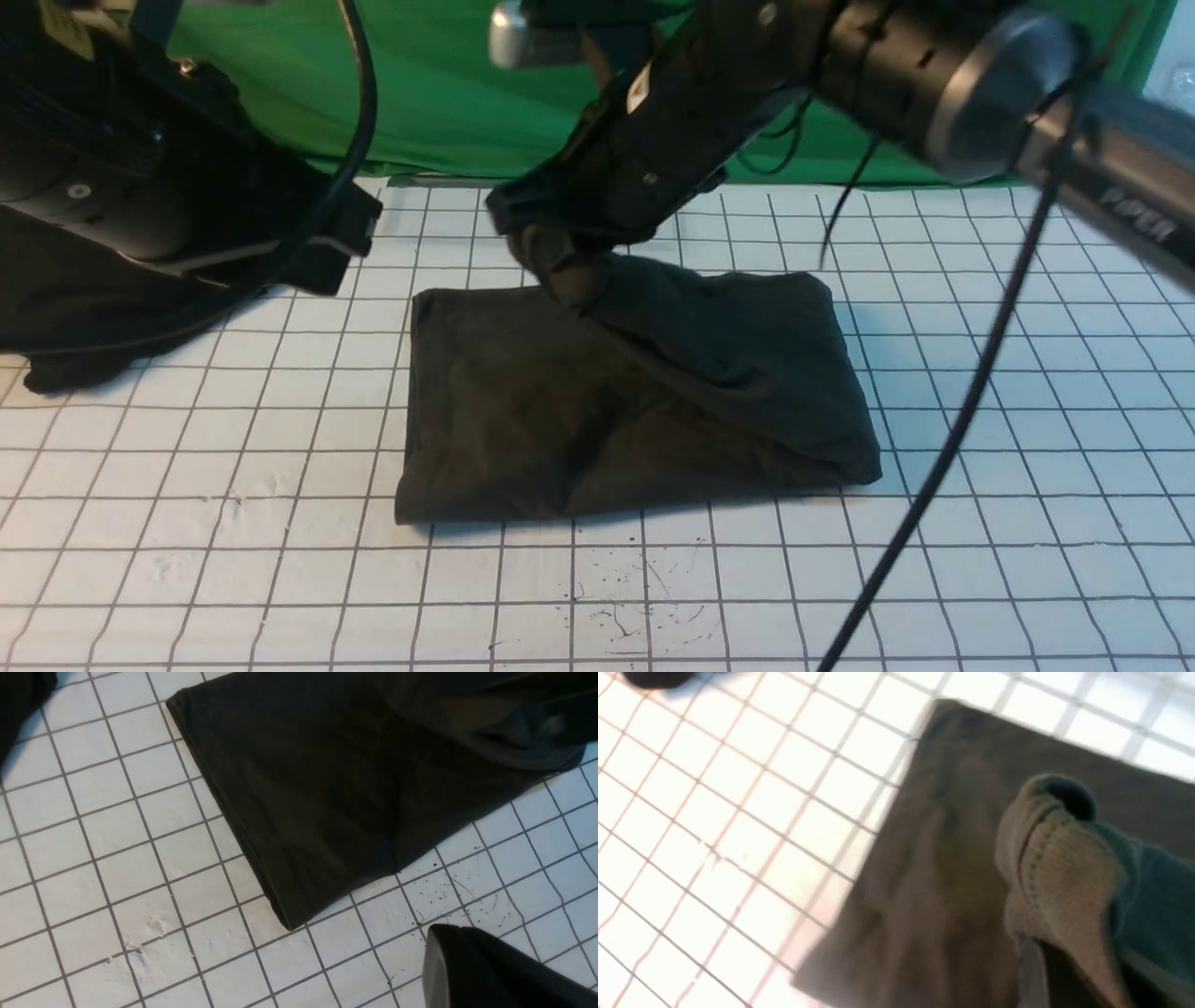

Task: Fold a long-sleeved shirt over a white checkered tablecloth.

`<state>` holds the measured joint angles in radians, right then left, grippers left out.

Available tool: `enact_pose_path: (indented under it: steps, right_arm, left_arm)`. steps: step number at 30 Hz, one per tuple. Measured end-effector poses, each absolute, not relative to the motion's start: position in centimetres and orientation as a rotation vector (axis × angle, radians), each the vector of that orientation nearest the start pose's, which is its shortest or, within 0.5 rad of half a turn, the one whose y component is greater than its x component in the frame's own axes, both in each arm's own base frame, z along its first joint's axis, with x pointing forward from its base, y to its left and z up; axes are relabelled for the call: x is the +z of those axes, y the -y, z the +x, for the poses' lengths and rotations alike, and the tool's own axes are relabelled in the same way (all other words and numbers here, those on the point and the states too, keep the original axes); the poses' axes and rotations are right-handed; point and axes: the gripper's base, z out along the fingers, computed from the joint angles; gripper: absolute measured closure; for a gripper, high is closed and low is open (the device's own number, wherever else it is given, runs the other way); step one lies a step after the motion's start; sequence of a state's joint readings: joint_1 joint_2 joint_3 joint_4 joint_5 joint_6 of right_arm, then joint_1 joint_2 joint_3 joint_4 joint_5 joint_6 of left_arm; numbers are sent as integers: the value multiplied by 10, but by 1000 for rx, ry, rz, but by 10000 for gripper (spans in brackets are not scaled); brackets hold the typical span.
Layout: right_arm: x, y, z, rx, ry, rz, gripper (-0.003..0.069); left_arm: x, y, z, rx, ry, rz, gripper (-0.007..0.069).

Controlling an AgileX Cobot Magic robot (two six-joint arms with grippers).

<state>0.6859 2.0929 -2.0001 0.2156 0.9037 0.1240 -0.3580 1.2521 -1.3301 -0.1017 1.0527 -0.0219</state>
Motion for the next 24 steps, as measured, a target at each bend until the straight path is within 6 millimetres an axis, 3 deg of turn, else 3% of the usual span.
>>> enact_pose_path:
  steps: [2, 4, 5, 6, 8, 10, 12, 14, 17, 19, 22, 23, 24]
  right_arm:
    - [279, -338, 359, 632, -2483, -594, 576]
    - [271, -346, 358, 643, -2479, -593, 538]
    - [262, -356, 357, 659, -2474, -587, 454]
    - [260, -358, 356, 662, -2474, -589, 432]
    - [253, -366, 351, 679, -2480, -599, 304]
    - [252, -368, 348, 679, -2498, -618, 218]
    - [253, -367, 345, 663, -2507, -667, 179]
    - [267, -360, 340, 617, -2512, -803, 142]
    - [293, -340, 342, 532, -2487, -920, 171]
    - [314, -320, 345, 436, -2477, -958, 246]
    - [347, -272, 357, 214, -2442, -910, 490]
    - [347, -270, 359, 211, -2447, -903, 505]
    - [360, -244, 364, 158, -2441, -845, 601]
  left_arm:
    - [396, 95, 230, -303, -2444, 389, 629]
    - [396, 95, 230, -306, -2445, 389, 629]
    - [396, 96, 230, -309, -2445, 388, 629]
    - [396, 96, 230, -310, -2445, 388, 629]
    - [396, 96, 230, -316, -2445, 387, 629]
    - [396, 96, 230, -316, -2446, 387, 629]
    - [396, 96, 230, -309, -2448, 389, 629]
    - [395, 93, 230, -274, -2455, 386, 629]
    - [394, 90, 232, -235, -2465, 351, 629]
    - [392, 89, 235, -215, -2477, 313, 629]
    - [380, 92, 247, -193, -2525, 292, 629]
    - [379, 93, 248, -191, -2529, 293, 629]
    - [365, 97, 260, -180, -2574, 296, 629]
